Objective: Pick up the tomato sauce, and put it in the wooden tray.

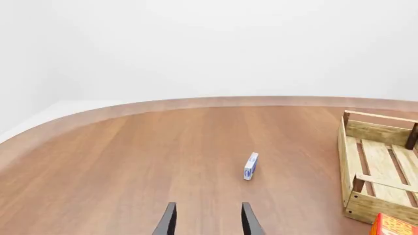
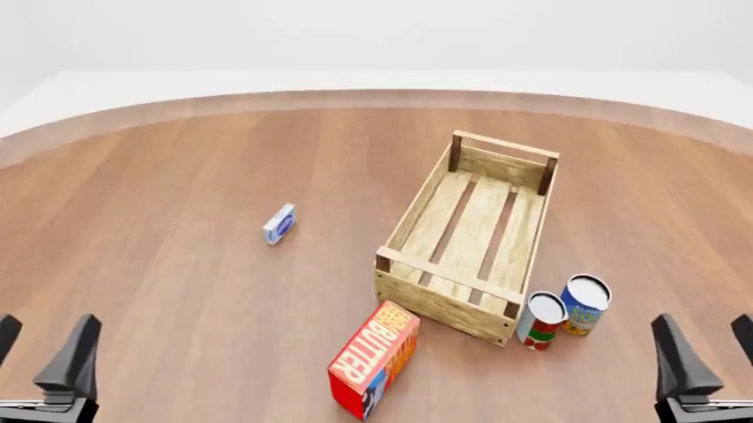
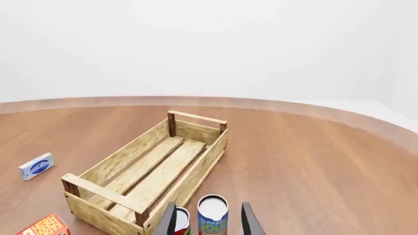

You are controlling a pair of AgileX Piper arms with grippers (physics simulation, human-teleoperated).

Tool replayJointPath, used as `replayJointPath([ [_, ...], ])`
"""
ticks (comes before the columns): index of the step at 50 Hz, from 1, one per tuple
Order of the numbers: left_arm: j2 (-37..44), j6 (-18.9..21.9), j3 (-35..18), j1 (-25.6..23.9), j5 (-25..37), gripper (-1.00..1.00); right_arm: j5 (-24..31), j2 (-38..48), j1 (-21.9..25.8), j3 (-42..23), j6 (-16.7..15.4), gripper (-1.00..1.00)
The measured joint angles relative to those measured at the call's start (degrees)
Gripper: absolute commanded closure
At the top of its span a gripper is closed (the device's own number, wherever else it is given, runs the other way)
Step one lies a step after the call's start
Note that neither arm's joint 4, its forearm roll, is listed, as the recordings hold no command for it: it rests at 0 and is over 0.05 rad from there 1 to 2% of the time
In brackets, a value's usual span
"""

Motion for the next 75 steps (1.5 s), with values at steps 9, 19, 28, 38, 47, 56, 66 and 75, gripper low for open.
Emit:
replayJointPath([
  [9, 0.17, 0.00, -0.10, 0.00, -0.04, -1.00, 0.50, 0.38, 0.56, -0.62, -0.21, -1.00],
  [19, 0.25, 0.00, -0.14, 0.00, -0.06, -1.00, 0.97, 1.73, 1.80, -1.71, -0.65, -1.00],
  [28, 0.27, 0.00, -0.16, 0.00, -0.07, -1.00, 1.58, 3.92, 3.59, -3.29, -1.31, -1.00],
  [38, 0.28, 0.00, -0.16, 0.00, -0.07, -1.00, 1.64, 7.10, 5.50, -4.30, -1.77, -1.00],
  [47, 0.29, 0.00, -0.16, 0.00, -0.07, -1.00, 0.74, 10.39, 6.93, -4.36, -2.03, -1.00],
  [56, 0.29, 0.00, -0.16, 0.00, -0.07, -1.00, -0.62, 13.88, 7.58, -3.98, -2.27, -1.00],
  [66, 0.29, 0.00, -0.17, 0.00, -0.07, -1.00, -2.76, 18.10, 8.44, -3.39, -2.18, -1.00],
  [75, 0.29, 0.00, -0.17, 0.00, -0.07, -1.00, -5.34, 22.53, 9.14, -2.92, -1.59, -1.00],
])
